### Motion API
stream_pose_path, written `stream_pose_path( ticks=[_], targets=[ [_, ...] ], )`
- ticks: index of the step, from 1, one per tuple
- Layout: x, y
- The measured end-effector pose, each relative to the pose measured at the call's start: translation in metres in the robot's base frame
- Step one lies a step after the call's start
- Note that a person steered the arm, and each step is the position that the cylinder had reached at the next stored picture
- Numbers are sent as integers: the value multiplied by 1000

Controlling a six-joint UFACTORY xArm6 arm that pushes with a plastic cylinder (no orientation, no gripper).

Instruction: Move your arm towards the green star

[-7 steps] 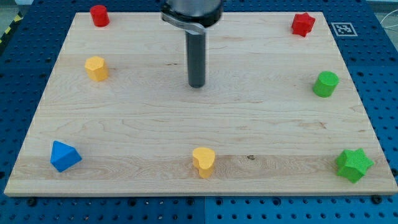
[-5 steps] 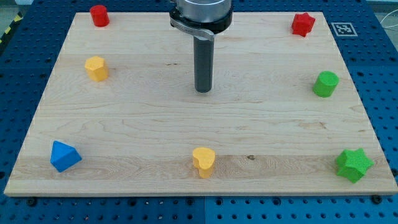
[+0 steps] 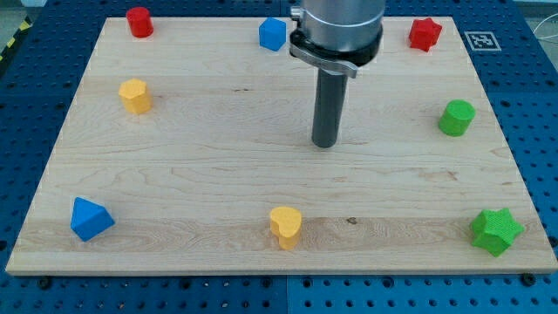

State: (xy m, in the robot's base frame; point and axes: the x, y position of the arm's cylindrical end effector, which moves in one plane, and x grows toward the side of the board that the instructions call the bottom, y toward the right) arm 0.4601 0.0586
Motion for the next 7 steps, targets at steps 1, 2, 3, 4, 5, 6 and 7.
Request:
stream_pose_path(
  ticks=[1, 2, 3, 4, 5, 6, 7],
  targets=[
    [0, 0],
    [2, 5],
    [16, 43],
    [44, 65],
    [82, 68],
    [95, 68],
    [112, 69]
  ],
)
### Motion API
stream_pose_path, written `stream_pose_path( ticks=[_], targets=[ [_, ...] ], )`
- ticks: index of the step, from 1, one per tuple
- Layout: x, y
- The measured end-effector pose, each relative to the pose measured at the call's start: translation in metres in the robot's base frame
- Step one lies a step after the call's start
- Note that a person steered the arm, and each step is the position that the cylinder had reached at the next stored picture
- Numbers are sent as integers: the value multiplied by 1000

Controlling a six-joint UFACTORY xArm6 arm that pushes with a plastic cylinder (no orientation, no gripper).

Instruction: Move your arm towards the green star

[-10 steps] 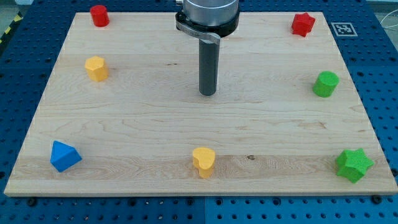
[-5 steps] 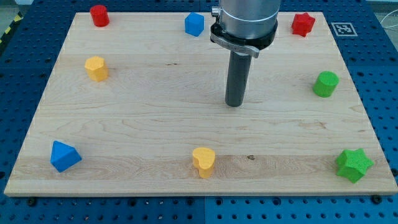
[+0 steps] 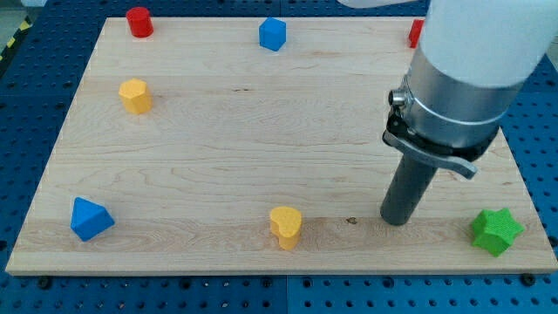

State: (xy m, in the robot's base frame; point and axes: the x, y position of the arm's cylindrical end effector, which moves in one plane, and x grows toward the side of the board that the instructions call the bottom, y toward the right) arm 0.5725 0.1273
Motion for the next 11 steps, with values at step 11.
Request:
stream_pose_path(
  ticks=[11],
  targets=[
    [-32, 72]
  ],
)
